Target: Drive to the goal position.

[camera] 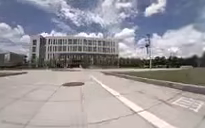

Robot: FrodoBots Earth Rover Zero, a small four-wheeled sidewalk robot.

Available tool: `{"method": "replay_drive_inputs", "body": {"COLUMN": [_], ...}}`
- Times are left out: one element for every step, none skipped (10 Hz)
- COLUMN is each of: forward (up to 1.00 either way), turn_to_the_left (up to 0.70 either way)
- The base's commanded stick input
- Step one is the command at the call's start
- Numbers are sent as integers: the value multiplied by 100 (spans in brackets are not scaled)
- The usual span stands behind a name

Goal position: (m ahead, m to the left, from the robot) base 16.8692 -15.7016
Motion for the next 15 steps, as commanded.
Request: {"method": "replay_drive_inputs", "body": {"forward": [70,70,70,70,70,70,70,70,70,70,70,70,70,70,70], "turn_to_the_left": [2,3,6,11,5,0,0,0,0,0,0,0,10,-20,-28]}}
